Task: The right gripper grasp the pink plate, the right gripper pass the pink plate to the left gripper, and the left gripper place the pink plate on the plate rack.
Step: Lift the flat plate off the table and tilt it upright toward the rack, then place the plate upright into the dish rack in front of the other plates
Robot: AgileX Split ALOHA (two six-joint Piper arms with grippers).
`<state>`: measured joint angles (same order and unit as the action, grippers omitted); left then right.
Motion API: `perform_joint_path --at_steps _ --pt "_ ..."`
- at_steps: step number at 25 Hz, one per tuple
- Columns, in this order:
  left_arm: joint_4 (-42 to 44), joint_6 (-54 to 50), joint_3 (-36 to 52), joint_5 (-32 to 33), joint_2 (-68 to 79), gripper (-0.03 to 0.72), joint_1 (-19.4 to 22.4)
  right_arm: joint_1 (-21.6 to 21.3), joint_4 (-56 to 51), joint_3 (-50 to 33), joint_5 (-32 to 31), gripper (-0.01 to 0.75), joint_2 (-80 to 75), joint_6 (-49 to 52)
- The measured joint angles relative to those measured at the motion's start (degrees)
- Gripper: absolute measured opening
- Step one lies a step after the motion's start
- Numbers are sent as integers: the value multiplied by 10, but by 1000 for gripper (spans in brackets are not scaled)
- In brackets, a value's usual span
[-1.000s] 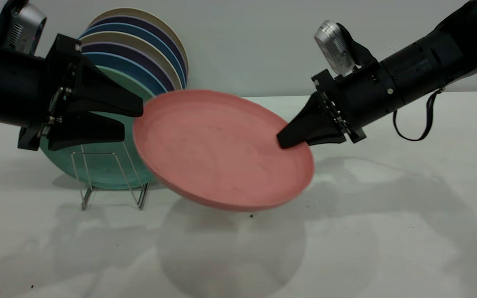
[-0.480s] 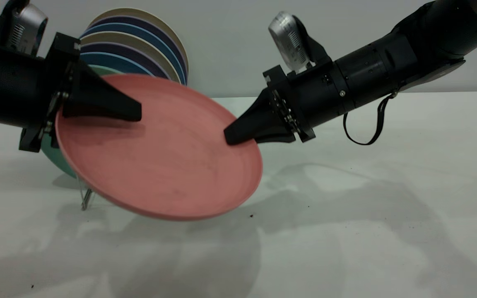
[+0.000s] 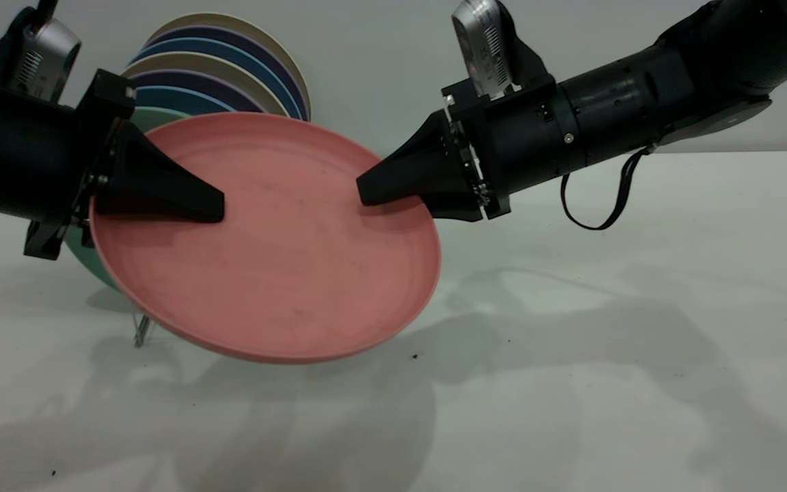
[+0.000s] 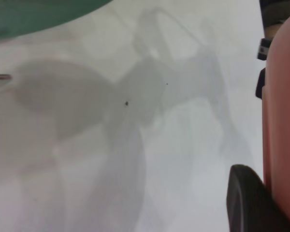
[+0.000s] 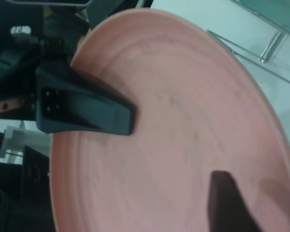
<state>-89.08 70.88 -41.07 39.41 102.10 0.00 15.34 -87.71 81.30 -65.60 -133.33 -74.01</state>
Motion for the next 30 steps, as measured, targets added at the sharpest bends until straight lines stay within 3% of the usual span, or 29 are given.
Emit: perform_joint_path --at_steps 4,9,13,16,21,27,30 --pt "9 0 0 -38 0 121 0 -47 4 0 -1 514 0 32" --pt "51 14 -12 -60 0 121 0 -126 53 0 -2 539 6 79" --pt "119 -18 -49 -47 -5 121 0 -186 130 0 -2 476 9 131" --pt "195 -73 -87 -41 -22 121 -3 -212 230 0 0 382 16 185" --pt "372 -212 -170 -3 -34 121 -3 -215 404 0 37 260 58 263" --pt "592 -391 -271 49 -34 121 -3 -210 531 0 50 250 108 338" --pt "664 -407 -309 70 -34 121 -3 -210 567 0 49 250 120 363"
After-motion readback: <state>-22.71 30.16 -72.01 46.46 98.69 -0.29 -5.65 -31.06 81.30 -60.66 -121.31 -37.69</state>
